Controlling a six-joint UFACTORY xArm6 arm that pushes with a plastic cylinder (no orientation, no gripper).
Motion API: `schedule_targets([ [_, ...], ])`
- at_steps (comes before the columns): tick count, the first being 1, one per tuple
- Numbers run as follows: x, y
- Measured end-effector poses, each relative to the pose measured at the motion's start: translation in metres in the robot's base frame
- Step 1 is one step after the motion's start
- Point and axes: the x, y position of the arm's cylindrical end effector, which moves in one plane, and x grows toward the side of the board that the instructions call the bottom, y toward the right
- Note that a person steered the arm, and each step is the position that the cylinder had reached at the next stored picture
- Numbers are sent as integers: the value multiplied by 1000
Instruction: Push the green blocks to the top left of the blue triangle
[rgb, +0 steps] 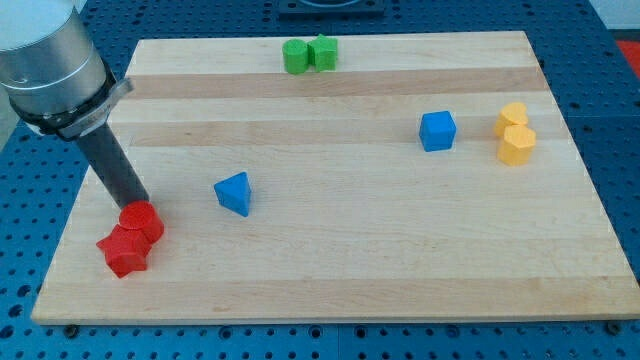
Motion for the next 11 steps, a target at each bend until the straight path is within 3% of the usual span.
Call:
schedule_targets([
  [1, -27, 4],
  [3, -101, 78],
  [6, -112, 121],
  [7, -126, 188],
  [9, -210, 305],
  [11, -284, 311],
])
